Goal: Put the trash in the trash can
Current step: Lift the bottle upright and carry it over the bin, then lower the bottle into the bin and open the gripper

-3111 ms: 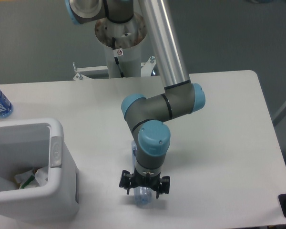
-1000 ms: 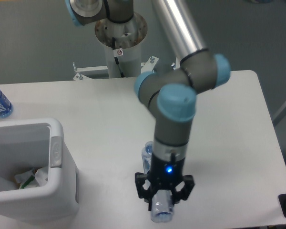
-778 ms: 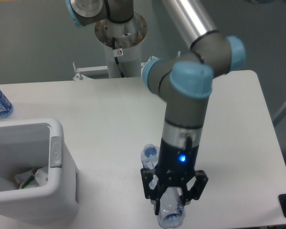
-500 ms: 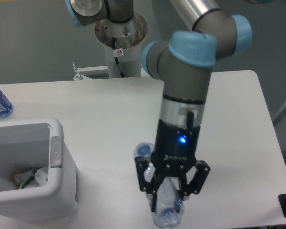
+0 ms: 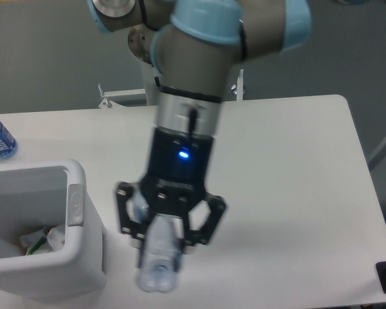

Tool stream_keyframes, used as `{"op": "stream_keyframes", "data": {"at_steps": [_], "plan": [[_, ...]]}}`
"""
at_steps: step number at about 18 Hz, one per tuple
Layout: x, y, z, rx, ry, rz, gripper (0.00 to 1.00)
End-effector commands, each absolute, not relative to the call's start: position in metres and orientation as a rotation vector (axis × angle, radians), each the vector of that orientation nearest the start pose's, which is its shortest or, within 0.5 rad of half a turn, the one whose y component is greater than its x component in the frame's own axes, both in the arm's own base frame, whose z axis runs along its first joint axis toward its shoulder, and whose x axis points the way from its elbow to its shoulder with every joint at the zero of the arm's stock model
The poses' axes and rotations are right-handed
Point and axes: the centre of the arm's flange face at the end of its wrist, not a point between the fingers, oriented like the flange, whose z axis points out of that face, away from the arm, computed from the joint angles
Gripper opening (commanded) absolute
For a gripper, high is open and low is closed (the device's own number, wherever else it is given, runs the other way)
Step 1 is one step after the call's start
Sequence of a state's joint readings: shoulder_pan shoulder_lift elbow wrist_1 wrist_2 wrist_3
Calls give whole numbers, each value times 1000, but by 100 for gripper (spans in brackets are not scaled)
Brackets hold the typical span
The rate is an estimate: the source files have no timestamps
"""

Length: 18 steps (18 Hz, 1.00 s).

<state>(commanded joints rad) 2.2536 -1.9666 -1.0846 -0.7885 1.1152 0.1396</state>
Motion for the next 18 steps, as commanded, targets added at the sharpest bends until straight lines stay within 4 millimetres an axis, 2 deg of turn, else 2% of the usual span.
{"op": "stream_keyframes", "data": {"at_steps": [3, 8, 11, 13, 14, 15, 17, 18], "plan": [[-249, 664, 608, -2171, -280, -97, 49], [-197, 689, 600, -2144, -161, -114, 50], [-193, 697, 591, -2142, -133, -110, 50], [-181, 708, 578, -2153, -110, -125, 50], [-182, 711, 573, -2160, -111, -128, 51], [-181, 713, 569, -2165, -109, -133, 58], [-179, 716, 564, -2172, -109, -138, 94], [-178, 715, 564, -2172, -108, -141, 100]]}}
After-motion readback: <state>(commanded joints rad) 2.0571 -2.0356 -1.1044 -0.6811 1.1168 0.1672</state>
